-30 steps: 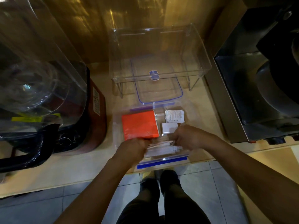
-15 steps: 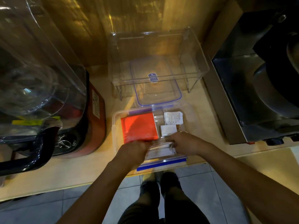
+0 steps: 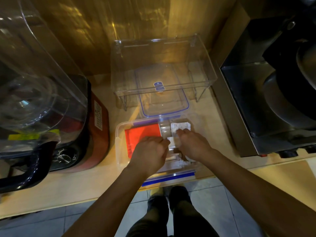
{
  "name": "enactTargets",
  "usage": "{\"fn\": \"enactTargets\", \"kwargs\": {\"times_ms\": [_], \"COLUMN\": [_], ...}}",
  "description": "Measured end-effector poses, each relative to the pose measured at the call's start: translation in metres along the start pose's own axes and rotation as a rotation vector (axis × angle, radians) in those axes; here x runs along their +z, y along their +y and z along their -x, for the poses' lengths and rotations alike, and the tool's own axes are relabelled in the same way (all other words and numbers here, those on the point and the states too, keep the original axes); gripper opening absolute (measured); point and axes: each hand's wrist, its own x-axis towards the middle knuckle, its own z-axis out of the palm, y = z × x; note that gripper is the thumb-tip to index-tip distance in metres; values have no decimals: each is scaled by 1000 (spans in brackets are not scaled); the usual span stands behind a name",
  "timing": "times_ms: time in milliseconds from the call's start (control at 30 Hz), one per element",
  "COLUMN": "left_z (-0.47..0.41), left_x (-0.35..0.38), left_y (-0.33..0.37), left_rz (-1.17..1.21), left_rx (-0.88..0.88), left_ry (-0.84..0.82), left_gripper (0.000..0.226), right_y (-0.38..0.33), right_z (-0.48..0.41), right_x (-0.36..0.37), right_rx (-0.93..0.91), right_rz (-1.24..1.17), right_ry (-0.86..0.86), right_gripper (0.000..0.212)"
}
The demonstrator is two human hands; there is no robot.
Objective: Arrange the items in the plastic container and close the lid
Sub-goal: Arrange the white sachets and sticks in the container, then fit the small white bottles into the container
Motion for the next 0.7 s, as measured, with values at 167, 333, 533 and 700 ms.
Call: {"fn": "enactTargets", "kwargs": {"times_ms": [167, 333, 533, 700], "left_z": [-29, -41, -45, -39], "left_x": [14, 28, 23, -7], "left_y": [6, 10, 6, 2], "left_rz": [-179, -317, -151, 585], "left_rx": [14, 16, 29, 93], "left_ry": [-71, -163, -176, 133], "left_gripper": [40, 47, 56, 43], "right_y": [-1, -1, 6, 26], "right_z": [-2, 1, 12, 19], "right_x": [2, -5, -15, -24], "right_rx": [-110, -168, -229, -208], "right_rz": [114, 102, 136, -17], "right_ry": [4, -11, 159, 331], "right_gripper": [47, 44, 43, 43]}}
